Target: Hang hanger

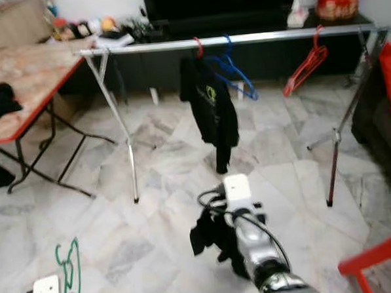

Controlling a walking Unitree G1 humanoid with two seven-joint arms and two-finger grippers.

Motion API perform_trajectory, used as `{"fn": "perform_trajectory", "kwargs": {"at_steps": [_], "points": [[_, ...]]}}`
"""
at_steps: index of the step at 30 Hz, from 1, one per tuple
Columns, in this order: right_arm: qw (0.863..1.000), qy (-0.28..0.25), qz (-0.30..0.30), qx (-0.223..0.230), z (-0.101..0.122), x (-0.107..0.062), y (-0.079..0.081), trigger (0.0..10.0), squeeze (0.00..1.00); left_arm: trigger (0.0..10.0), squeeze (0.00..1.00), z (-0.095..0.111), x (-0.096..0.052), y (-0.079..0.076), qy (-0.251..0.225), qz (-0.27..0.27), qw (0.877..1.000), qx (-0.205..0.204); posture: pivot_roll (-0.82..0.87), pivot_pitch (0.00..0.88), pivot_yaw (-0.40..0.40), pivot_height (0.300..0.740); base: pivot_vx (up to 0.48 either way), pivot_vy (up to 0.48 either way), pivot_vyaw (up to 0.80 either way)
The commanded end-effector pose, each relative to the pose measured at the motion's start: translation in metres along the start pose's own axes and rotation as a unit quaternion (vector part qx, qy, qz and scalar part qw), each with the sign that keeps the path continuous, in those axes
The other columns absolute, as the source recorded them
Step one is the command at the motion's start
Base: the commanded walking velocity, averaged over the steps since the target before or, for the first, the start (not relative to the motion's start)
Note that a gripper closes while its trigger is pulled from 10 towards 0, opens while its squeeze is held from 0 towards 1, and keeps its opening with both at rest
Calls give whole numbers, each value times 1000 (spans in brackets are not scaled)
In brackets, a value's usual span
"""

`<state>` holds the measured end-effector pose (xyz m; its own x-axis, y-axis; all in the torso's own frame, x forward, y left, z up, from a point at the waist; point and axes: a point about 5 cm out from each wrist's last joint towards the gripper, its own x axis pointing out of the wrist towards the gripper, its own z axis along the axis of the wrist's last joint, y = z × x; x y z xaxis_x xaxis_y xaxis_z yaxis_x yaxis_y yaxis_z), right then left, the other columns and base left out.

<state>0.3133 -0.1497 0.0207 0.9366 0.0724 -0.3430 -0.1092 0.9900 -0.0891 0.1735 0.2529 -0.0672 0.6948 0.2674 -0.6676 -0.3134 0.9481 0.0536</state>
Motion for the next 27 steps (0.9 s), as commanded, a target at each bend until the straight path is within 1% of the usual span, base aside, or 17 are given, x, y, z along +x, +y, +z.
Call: {"fn": "perform_trajectory", "kwargs": {"at_steps": [1, 8, 11, 12, 15, 18, 22, 23, 24, 25, 26, 27], "points": [[1000, -19, 21, 3, 12, 5, 15, 10000, 0, 10000, 0, 3, 0, 7, -5, 5, 1000, 6, -60, 0, 87, 740, 0, 326, 0], [1000, -26, 15, 5, 19, 7, 12, 10000, 0, 10000, 0, 11, 2, 3, -21, -6, 1000, 16, -64, 0, 92, 740, 0, 326, 0], [999, -32, 19, 2, 24, 9, 14, 10000, 0, 10000, 0, 23, 5, -1, -48, -21, 998, 23, -62, 0, 91, 740, 0, 295, 0], [999, -33, 20, 2, 24, 9, 15, 10000, 0, 10000, 0, 27, 5, -3, -58, -26, 998, 27, -60, 0, 91, 740, 0, 0, 0], [999, -32, 23, 0, 24, 9, 16, 10000, 0, 10000, 0, 30, 5, -4, -65, -33, 997, 33, -58, 0, 89, 740, 0, 0, 0], [999, -30, 27, -3, 24, 9, 17, 10000, 0, 10000, 0, 41, 6, -12, -90, -61, 993, 53, -55, 0, 92, 740, 0, 0, 0], [999, -30, 28, -3, 24, 9, 17, 10000, 0, 10000, 0, 41, 6, -13, -93, -64, 992, 55, -55, 0, 92, 740, 0, 0, 0], [999, -22, 42, -20, 28, 12, 16, 10000, 0, 10000, 0, 60, 2, -25, -134, -124, 977, 107, -75, 0, 106, 740, 0, 0, 0], [998, -20, 48, -29, 32, 13, 15, 10000, 0, 10000, 0, 71, -3, -31, -157, -154, 967, 131, -74, 0, 106, 740, 0, 0, 0], [998, -20, 48, -29, 32, 13, 15, 10000, 0, 10000, 0, 71, -3, -31, -157, -154, 967, 131, -74, 0, 106, 740, 0, 0, 0], [997, -24, 52, -49, 37, 15, 13, 10000, 0, 10000, 0, 80, -5, -31, -169, -166, 962, 138, -67, 0, 102, 740, 0, 0, 0], [996, -26, 55, -64, 39, 15, 12, 10000, 0, 10000, 0, 84, -7, -31, -174, -173, 959, 142, -67, 0, 102, 740, 0, 0, 0]]}}
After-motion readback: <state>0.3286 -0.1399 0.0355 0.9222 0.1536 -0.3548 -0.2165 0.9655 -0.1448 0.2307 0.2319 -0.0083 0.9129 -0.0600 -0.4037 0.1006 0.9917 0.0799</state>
